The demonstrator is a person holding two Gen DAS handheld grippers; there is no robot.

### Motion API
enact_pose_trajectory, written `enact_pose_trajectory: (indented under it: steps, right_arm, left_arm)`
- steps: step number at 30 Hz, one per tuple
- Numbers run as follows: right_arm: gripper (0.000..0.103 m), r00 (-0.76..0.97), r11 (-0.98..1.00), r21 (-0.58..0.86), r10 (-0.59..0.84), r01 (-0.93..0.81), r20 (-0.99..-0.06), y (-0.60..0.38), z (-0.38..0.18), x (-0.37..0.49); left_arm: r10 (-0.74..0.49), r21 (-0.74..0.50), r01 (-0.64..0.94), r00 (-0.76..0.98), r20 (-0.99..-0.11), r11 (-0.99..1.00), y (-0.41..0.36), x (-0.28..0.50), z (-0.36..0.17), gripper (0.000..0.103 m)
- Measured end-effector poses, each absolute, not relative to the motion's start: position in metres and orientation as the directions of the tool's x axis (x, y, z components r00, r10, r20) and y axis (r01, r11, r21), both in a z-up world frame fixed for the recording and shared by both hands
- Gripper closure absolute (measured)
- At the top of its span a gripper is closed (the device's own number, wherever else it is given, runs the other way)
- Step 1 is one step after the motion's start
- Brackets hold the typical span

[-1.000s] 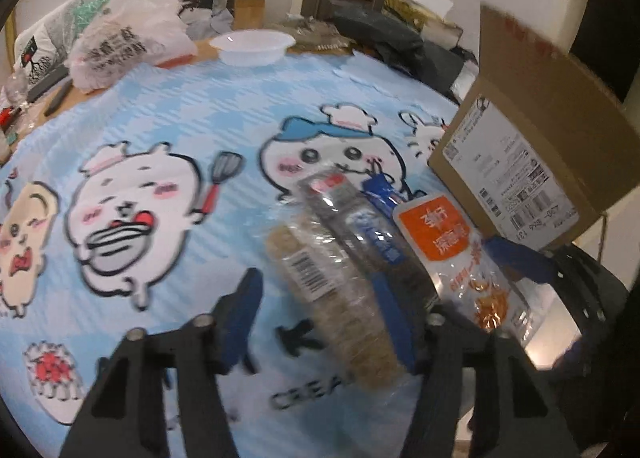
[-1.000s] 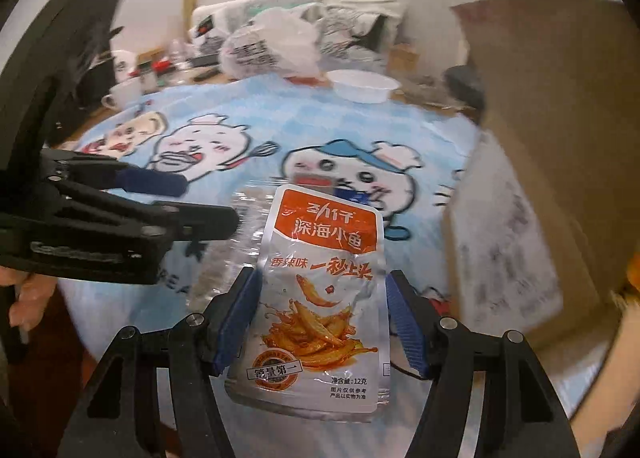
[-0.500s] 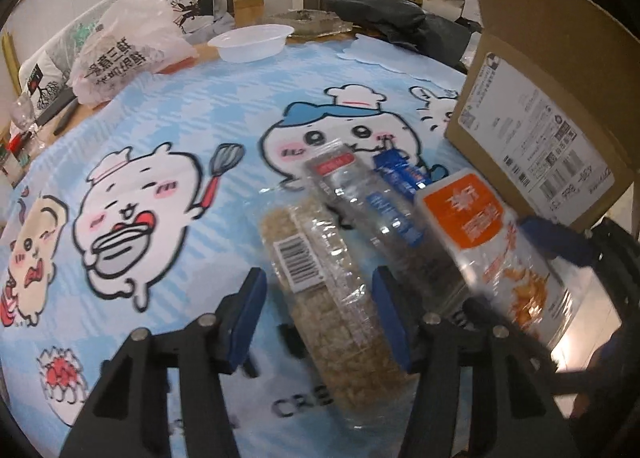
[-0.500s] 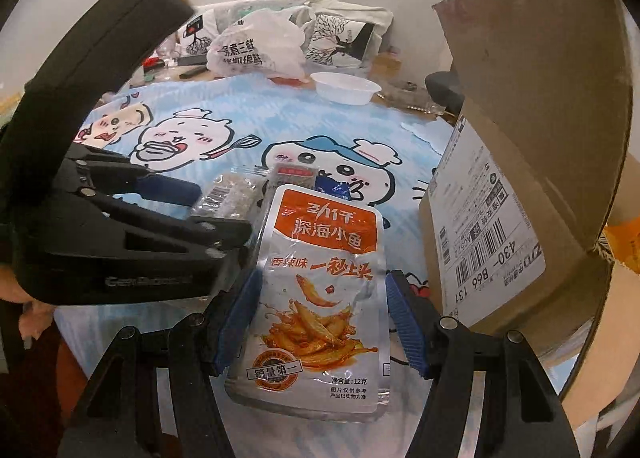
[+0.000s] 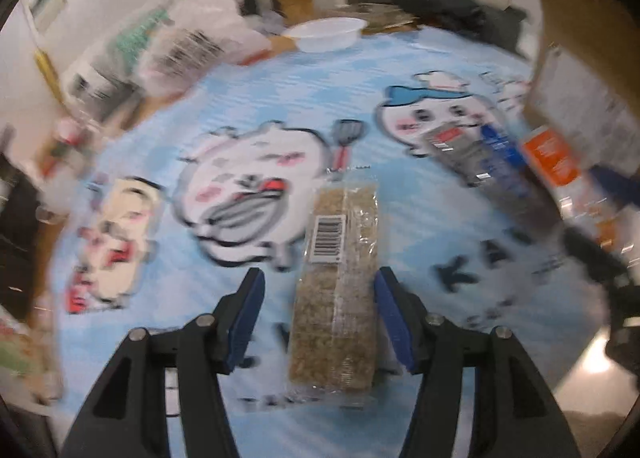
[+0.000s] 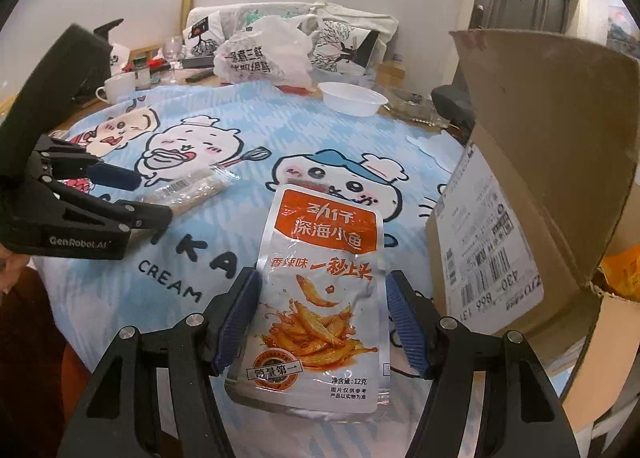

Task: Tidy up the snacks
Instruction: 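Grasp the clear rice-crisp bar with the left gripper while the right gripper holds the fish bag, then carry both snacks into the box and open both grippers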

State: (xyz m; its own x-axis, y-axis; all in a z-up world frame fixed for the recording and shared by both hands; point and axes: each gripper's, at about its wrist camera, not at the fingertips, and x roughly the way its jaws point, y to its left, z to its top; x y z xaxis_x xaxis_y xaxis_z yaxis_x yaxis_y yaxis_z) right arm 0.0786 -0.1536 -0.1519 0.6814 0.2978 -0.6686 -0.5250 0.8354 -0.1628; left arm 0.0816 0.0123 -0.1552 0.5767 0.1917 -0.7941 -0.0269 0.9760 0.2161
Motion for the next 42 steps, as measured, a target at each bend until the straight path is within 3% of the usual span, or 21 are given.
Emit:
enact_pose_trajectory:
  steps: [1, 3, 6, 11, 13, 14, 23, 34, 42]
  right_arm:
    - [0.041, 0.683, 0.833, -0.167, 0.299, -0.528, -0.666, -0.152, -0.152, 0.078]
    - [0.041, 0.679, 0.828, -0.163, 0.309, -0.537, -0.666, -0.151, -0.152, 0.078]
    - [0.041, 0.676, 0.824, -0.158, 0.318, -0.543, -0.665, -0.152, -0.152, 0.078]
    - [0.041, 0.674, 0.825, -0.147, 0.327, -0.545, -0.663, -0.155, -0.151, 0.078]
    - [0.041, 0.669, 0.824, -0.141, 0.331, -0.549, -0.666, -0.155, -0.152, 0.079]
    - [0.041, 0.663, 0.822, -0.135, 0.337, -0.553, -0.668, -0.154, -0.153, 0.080]
    - [0.041, 0.669, 0.804, -0.138, 0.370, -0.578, -0.645, -0.144, -0.143, 0.073]
    - [0.041, 0.684, 0.734, -0.124, 0.538, -0.668, -0.493, -0.138, -0.058, 0.047]
    - [0.041, 0.763, 0.777, -0.146, 0.532, -0.613, -0.368, -0.187, 0.008, 0.043]
  left_arm:
    - [0.176, 0.213, -0.006, 0.581, -0.794, 0.977, 0.010, 0.082, -0.155, 0.049]
    - [0.036, 0.093, 0.070, 0.572, -0.820, 0.993, 0.012, 0.084, -0.157, 0.049]
    - [0.088, 0.129, 0.031, 0.571, -0.816, 0.991, 0.015, 0.087, -0.159, 0.049]
    - [0.077, 0.082, -0.018, 0.572, -0.816, 0.996, 0.030, 0.086, -0.159, 0.050]
    - [0.032, 0.033, -0.009, 0.576, -0.817, 0.999, 0.035, 0.084, -0.159, 0.064]
    - [0.026, 0.026, -0.008, 0.577, -0.816, 1.000, 0.035, 0.085, -0.159, 0.065]
    - [0.019, -0.010, -0.045, 0.614, -0.789, 0.999, 0.043, 0.073, -0.143, 0.065]
    - [0.033, 0.019, -0.027, 0.774, -0.632, 0.999, 0.031, 0.022, -0.038, 0.065]
    - [-0.064, 0.065, 0.114, 0.849, -0.525, 0.991, -0.030, 0.019, 0.041, 0.065]
